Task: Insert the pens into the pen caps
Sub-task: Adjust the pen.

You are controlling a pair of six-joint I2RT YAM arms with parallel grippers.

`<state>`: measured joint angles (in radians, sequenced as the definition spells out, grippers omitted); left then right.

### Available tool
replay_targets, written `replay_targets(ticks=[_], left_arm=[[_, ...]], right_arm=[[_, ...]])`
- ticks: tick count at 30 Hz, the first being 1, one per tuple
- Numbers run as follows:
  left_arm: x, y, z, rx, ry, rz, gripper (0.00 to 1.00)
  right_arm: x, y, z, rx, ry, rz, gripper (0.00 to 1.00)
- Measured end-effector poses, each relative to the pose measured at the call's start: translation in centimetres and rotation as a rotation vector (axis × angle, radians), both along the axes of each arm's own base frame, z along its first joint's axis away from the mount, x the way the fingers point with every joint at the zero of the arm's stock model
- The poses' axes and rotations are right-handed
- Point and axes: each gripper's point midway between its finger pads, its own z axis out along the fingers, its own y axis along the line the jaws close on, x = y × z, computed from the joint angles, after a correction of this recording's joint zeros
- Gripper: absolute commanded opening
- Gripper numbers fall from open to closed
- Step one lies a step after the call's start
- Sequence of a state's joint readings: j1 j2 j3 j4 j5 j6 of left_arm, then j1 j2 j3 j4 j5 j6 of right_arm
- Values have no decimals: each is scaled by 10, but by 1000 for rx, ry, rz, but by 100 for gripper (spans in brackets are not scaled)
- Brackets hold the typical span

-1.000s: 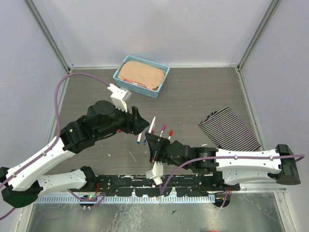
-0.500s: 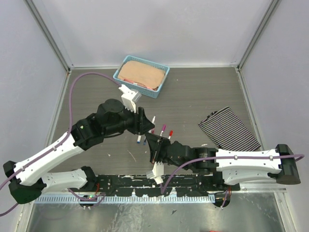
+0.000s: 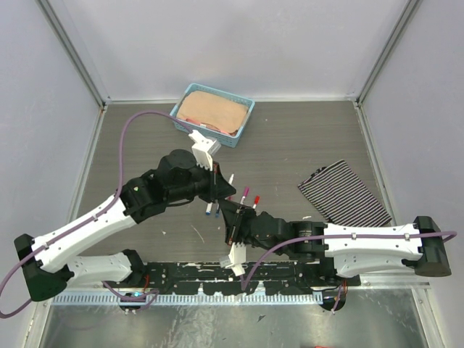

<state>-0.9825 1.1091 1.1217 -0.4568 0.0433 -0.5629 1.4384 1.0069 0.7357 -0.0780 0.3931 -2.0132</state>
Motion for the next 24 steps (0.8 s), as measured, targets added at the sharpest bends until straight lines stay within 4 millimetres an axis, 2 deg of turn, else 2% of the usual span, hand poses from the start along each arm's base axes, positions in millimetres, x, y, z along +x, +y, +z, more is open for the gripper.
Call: replay_targets(ticks=[2,5,10,14,17,20,24], left_arm=[[-1,0,0,-8,2,2,0],[-2,2,0,-14,3,5,0],[-1,9,3,-12,-17,25,0],[6,22,-3,40,-38,68,0],[19,40,-10,94,-44,125,0],[34,70,-12,137,-51,204,0],[37,97,2,127,-97,250,0]], right_arm=[[0,0,0,-2,-1,-1,10],[0,0,-1,-2,0,1,34],[-1,1,-2,-1,10,4,53],[-4,-1,-6,6,55,9,53],[-8,-3,-8,49,140,13,53],[-15,-6,-9,158,316,-5,46],[-24,-5,-9,358,648,-74,43]])
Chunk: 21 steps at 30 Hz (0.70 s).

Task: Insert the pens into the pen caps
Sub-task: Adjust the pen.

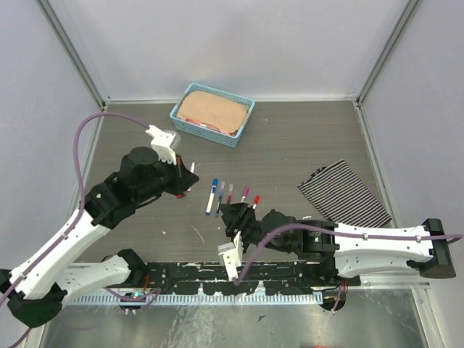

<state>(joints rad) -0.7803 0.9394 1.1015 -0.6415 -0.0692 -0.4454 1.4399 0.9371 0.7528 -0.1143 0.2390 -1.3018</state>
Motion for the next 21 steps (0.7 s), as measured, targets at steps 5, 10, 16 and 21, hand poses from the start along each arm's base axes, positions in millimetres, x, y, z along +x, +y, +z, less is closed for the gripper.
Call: replay_targets(ticks=[5,10,16,21], left_arm=[[-15,8,14,-45,-49,-43,0],[-24,2,11,-93,-26,-74,0],[-30,-2,5,-165,-20,-88,0],[-35,-5,13,-255,-61,-101,0]], right_arm=[[-7,4,4,253,421,-132,47],[-12,11,14,450,692,-207,52],[6,33,46,718,991,-433,54],[6,57,60,926,1272,-498,54]])
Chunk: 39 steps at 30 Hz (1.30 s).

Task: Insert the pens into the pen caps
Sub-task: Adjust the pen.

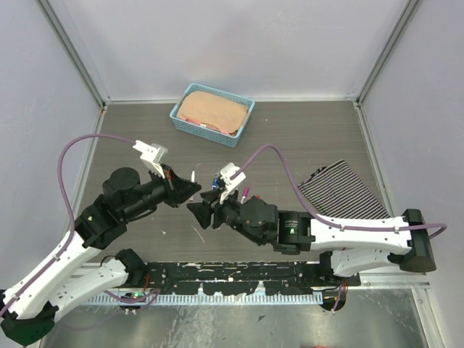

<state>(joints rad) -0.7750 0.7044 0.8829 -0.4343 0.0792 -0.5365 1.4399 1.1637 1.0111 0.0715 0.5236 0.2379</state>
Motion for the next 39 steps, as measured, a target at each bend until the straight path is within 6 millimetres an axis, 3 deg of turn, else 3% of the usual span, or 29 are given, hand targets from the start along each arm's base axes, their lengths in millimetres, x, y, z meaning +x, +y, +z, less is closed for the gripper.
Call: replay_targets(ticks=[5,12,17,24,32,39], left_arm=[[-3,-1,20,-83,-49,-5,0],[-8,2,37,-145,-84,-5,0],[-7,2,40,-158,-91,-3,0],[-7,1,40,-161,-86,-6,0],[-7,0,39,-161,-80,-7,0],[-7,0,37,-162,-72,-5,0]], right_arm=[[-2,19,-10,132,189,-42,53],[6,24,-18,208,313,-97,40],[16,23,-16,248,353,-115,36],[14,26,-13,268,368,-92,27],[16,27,-6,294,363,-89,30],[17,26,-6,289,352,-90,2]])
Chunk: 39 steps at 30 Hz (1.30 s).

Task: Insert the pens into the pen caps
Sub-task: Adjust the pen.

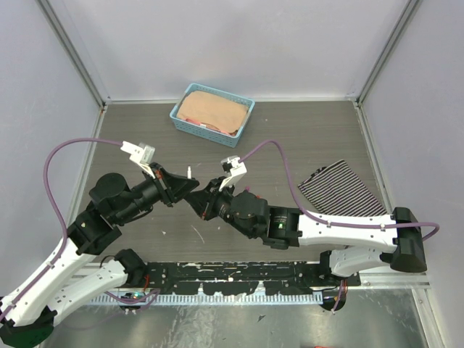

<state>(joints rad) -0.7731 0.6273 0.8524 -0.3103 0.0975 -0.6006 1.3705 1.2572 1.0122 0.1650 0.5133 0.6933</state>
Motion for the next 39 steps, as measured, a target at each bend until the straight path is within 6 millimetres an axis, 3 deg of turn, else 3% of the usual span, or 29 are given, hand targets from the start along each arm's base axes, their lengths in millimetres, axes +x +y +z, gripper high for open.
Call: replay_targets(ticks=[2,6,9,23,29,30,34,39], left_arm=[[0,0,0,0,1,0,9],[0,0,0,-3,2,1,39],[0,0,1,-8,-1,2,44],[1,-3,3,-37,-1,-5,21],[1,-6,4,-43,-3,-16,0],[1,-7,5,-44,-4,-17,0],[2,-8,4,-37,-5,-18,0],[8,-5,-12,46,23,7,0]], right_arm=[[0,0,0,-4,-4,-1,1],[0,0,0,-4,-6,0,1],[1,-1,0,-5,-7,-4,1],[6,-9,4,-26,-43,-38,1],[8,-13,6,-39,-66,-45,1],[8,-13,6,-45,-73,-45,3],[9,-14,4,-72,-96,-42,34],[9,-20,-5,-153,-134,-34,50]])
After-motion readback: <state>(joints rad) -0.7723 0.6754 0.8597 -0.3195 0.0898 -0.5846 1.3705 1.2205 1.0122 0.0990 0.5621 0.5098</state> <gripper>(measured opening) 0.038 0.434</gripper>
